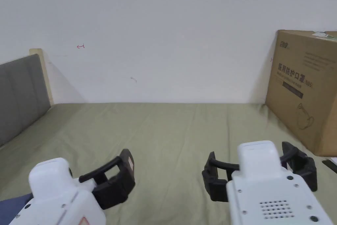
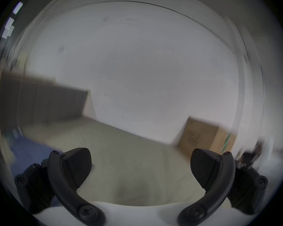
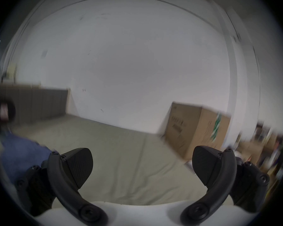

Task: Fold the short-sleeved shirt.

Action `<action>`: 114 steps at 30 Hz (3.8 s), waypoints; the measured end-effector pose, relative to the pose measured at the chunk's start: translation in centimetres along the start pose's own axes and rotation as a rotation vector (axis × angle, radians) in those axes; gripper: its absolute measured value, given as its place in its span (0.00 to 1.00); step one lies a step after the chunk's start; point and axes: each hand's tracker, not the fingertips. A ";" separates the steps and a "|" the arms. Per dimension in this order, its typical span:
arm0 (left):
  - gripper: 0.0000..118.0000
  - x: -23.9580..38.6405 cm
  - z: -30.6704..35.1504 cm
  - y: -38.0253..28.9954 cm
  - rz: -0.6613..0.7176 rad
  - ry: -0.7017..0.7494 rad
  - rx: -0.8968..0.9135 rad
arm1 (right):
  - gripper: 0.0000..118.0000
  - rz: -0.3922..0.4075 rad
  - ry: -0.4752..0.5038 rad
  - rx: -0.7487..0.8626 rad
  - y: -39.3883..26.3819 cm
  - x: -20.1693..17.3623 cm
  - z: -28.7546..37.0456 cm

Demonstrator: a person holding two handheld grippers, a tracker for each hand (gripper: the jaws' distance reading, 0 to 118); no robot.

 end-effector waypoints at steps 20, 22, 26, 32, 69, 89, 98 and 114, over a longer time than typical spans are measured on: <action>1.00 3.1 -0.6 1.3 -0.490 0.111 0.067 | 1.00 -0.357 -0.022 -0.029 -0.4 2.0 -0.6; 1.00 3.6 -0.3 0.0 -0.612 0.136 0.014 | 1.00 -0.356 -0.040 -0.087 -1.8 2.4 -1.0; 1.00 2.8 -0.2 -1.1 -0.584 0.109 -0.026 | 1.00 -0.366 -0.031 -0.124 -3.5 2.2 -0.9; 1.00 2.4 -0.1 0.5 -0.462 0.073 -0.010 | 1.00 -0.340 -0.009 -0.057 -2.0 2.2 -0.4; 0.00 -8.0 7.0 6.0 -0.376 0.497 0.023 | 0.00 -0.249 0.420 -0.035 1.4 -9.8 -0.9; 0.00 -29.0 -9.3 -4.1 -0.143 0.663 -0.808 | 0.00 -0.202 0.528 -0.230 -2.1 -13.8 -2.4; 0.80 -28.2 -10.7 -4.5 -0.110 0.682 -0.769 | 0.00 -0.209 0.569 -0.296 -3.2 -13.8 -3.8; 0.05 -28.4 -11.6 -5.8 -0.096 0.749 -0.871 | 0.00 -0.159 0.636 -0.358 -4.6 -14.2 -3.4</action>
